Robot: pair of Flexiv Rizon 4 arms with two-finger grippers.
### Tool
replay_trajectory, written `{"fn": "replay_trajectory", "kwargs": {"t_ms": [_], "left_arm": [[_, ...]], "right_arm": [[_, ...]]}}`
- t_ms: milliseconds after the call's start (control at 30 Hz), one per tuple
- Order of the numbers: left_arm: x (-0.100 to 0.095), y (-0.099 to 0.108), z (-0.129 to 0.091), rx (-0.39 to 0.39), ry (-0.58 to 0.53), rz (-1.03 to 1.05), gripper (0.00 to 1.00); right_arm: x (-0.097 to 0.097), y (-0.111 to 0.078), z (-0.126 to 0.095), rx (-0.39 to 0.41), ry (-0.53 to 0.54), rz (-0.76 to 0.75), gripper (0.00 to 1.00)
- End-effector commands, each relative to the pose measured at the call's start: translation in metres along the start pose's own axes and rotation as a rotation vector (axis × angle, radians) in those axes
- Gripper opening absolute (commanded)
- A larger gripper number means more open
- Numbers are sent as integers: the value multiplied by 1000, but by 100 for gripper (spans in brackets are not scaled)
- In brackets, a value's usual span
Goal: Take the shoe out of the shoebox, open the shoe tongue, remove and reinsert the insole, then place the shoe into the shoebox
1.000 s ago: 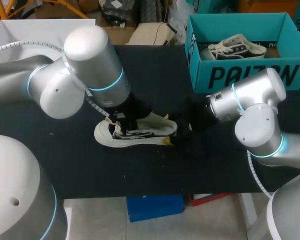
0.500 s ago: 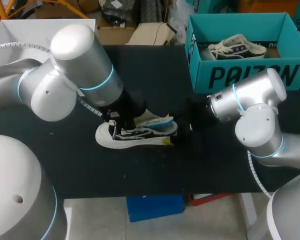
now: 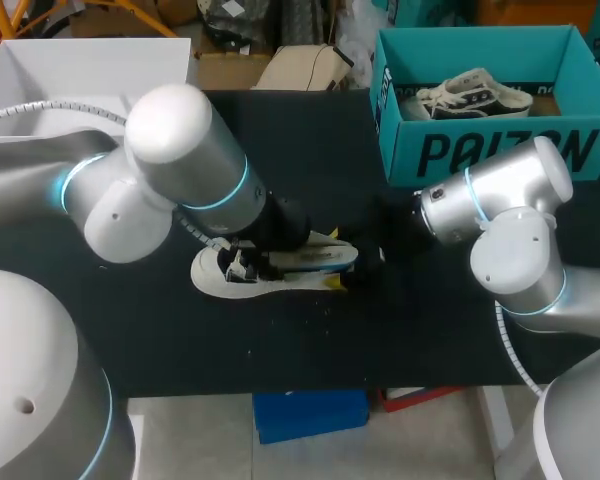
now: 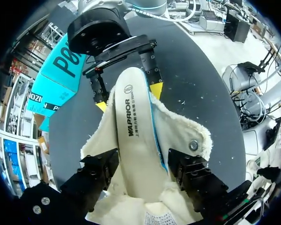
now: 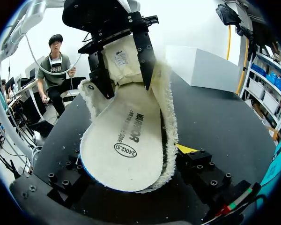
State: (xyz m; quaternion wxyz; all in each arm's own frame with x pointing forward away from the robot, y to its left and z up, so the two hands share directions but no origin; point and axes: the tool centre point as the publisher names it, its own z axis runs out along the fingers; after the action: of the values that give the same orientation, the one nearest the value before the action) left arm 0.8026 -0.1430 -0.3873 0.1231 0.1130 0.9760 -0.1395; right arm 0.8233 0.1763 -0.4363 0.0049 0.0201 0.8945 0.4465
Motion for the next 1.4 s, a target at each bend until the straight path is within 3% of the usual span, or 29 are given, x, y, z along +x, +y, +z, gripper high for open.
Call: {"fn": "replay_trajectory", "kwargs": {"t_ms": [33,533,700,1067,1167,1300,1367,1400], "left_arm": [[0,-2,6,7,-11,16,100],[-23,-21,17,-1,-77,46,100],[-31,-32,21,14,-90,65,80],[-48,-59,28,42,-110,97,71],[-51,-63,29,50,-113,100,53],[-55,-67,31,65,-113,99,45],[-55,-69,33,82,-110,93,22],[-55,-70,33,84,-109,94,0]], "right_arm": [[-3,-5,2,2,-2,3,0],[-3,-5,2,2,-2,3,0],[-3,-5,2,2,-2,3,0],[-3,-5,2,2,-2,3,0],[-3,-5,2,2,-2,3,0],[-3,-5,2,2,-2,3,0],[-3,-5,2,2,-2,3,0],[-3,-5,2,2,-2,3,0]]}}
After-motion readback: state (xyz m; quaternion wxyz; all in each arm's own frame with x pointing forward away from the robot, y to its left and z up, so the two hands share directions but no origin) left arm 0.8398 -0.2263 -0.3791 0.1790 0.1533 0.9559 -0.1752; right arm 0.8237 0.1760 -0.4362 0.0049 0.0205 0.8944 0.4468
